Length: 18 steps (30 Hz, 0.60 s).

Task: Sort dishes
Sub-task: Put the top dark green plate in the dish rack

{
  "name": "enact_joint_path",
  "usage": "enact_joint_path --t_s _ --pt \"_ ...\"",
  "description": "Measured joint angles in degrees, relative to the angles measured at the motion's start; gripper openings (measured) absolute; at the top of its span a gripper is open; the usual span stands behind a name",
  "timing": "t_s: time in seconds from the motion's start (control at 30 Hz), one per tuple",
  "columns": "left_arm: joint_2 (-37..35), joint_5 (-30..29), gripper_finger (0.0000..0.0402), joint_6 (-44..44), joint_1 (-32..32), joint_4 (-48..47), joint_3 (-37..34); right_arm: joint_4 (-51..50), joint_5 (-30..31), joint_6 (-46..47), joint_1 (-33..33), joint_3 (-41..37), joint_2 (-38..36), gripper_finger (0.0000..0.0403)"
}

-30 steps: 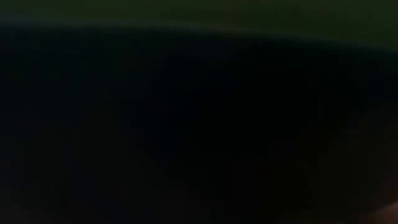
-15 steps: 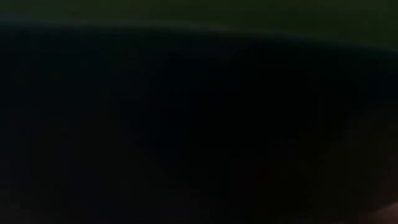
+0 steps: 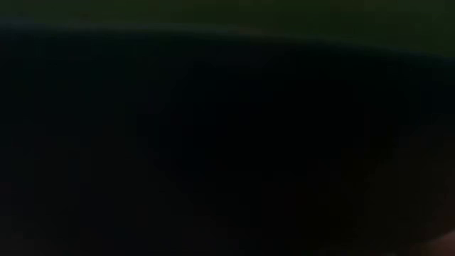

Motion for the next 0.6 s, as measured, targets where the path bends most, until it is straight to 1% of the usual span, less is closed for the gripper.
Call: enact_joint_path --t_s 0.17,0.4,0.6 --pt "0.0 0.0 0.0219 0.0 0.0 0.0 0.0 0.1 7.9 -0.1 0.0 -2.2 0.0 0.0098" --pt "0.0 0.0 0.0219 0.2 0.0 0.0 0.0 0.1 8.2 -3.2 0.0 -5.2 0.0 0.0098" --pt "0.0 0.0 0.0219 0.2 0.0 0.0 0.0 0.1 12.0 -3.1 0.0 -6.9 0.0 0.0098"
